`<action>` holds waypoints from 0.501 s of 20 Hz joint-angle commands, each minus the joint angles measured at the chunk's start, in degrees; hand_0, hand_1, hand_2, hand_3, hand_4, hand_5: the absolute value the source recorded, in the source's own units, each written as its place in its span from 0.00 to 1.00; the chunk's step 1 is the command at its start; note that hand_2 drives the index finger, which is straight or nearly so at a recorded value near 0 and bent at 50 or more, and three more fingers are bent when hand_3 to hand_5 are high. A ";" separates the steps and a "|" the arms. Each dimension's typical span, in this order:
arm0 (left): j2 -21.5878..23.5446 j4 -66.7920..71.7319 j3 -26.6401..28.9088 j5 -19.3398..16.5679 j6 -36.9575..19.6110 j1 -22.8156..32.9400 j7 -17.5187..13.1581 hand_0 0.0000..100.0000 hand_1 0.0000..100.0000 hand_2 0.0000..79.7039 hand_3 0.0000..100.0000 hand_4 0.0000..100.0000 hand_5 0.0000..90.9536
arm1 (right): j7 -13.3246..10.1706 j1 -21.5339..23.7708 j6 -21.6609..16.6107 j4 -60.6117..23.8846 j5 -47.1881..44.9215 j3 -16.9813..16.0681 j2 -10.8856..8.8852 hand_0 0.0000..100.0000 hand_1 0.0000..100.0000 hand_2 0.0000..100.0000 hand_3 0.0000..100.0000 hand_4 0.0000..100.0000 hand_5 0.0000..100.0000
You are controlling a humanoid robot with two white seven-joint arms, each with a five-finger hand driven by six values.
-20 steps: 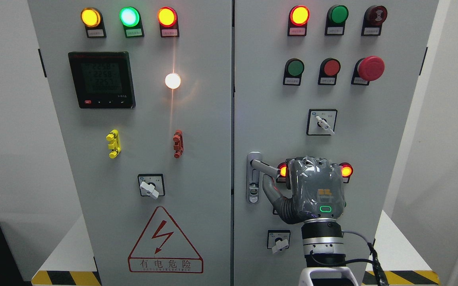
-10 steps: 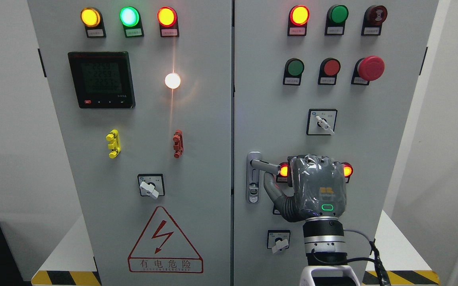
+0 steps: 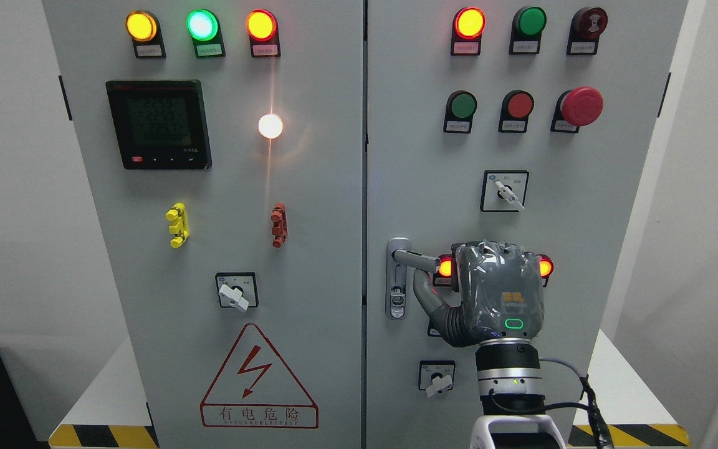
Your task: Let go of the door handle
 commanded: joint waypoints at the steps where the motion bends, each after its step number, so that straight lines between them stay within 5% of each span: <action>1: 0.00 0.00 0.00 0.03 -0.02 0.97 0.01 0.12 0.56 0.00 0.00 0.00 0.00 | -0.05 0.50 -0.04 -0.14 -0.04 0.01 -0.12 0.41 0.42 0.90 1.00 1.00 1.00; 10: 0.00 0.00 0.00 0.03 -0.02 0.97 0.01 0.12 0.56 0.00 0.00 0.00 0.00 | -0.23 6.55 -0.74 -3.74 -0.48 0.27 -0.30 0.43 0.41 0.89 1.00 1.00 1.00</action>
